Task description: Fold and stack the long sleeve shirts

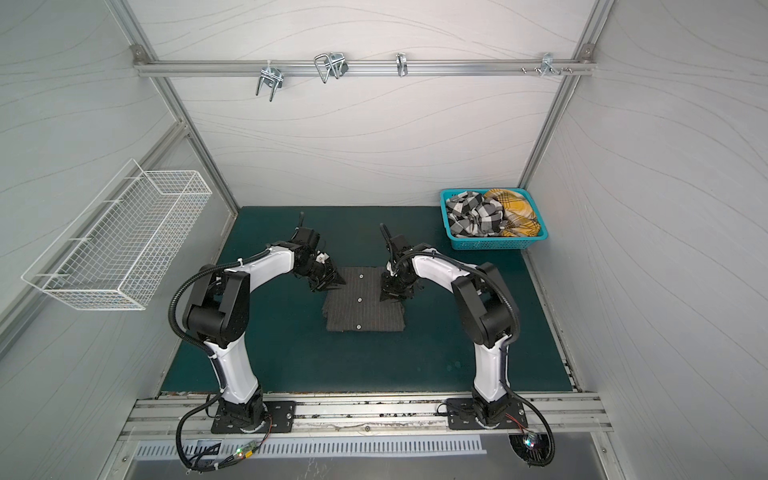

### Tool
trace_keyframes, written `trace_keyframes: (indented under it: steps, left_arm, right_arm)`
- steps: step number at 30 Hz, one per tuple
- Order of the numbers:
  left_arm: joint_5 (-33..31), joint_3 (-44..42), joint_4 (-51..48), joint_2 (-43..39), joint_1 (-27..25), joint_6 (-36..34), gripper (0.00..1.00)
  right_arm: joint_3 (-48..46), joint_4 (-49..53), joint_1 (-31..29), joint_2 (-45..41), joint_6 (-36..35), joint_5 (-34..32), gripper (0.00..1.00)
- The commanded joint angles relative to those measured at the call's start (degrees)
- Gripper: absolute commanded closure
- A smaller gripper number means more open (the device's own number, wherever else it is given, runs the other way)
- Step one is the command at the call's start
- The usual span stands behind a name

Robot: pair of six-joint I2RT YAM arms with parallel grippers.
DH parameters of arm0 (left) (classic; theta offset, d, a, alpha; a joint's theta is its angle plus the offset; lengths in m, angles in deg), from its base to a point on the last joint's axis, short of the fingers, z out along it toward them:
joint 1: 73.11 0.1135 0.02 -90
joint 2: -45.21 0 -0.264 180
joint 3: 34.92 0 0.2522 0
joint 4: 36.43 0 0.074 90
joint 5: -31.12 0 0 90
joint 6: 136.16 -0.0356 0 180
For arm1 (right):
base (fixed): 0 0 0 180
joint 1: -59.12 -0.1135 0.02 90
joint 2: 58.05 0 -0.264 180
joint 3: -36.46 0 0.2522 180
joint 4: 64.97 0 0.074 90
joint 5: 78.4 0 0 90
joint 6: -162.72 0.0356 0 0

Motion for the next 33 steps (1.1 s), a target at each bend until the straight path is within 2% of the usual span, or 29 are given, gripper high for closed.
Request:
trace_keyframes:
  steps: [1,9,13,16,20,33]
  left_arm:
    - [0.0,2.4,0.9,2.3,-0.1,-0.1,0.78]
    - [0.7,3.9,0.1,2.3,-0.2,-0.5,0.76]
    - [-1.4,11.6,-4.1,3.0,-0.1,-2.3,0.74]
    - [-3.0,18.6,-7.9,6.6,0.5,-4.2,0.74]
    - [-3.5,23.2,-9.6,11.4,1.2,-4.6,0.75]
    - [-4.6,23.0,-10.2,18.9,1.2,-6.2,0.77]
  right_arm:
    - [1.8,-0.5,0.6,2.8,0.4,0.7,0.72]
    - [10.3,4.3,5.3,1.7,-1.4,0.2,0.69]
    - [16.0,6.6,7.7,3.4,-1.9,0.0,0.67]
    - [20.8,8.2,8.3,6.8,-2.9,0.2,0.67]
    - [23.4,7.3,9.2,10.9,-3.1,2.2,0.68]
    - [24.3,7.4,11.2,19.1,-5.4,5.3,0.70]
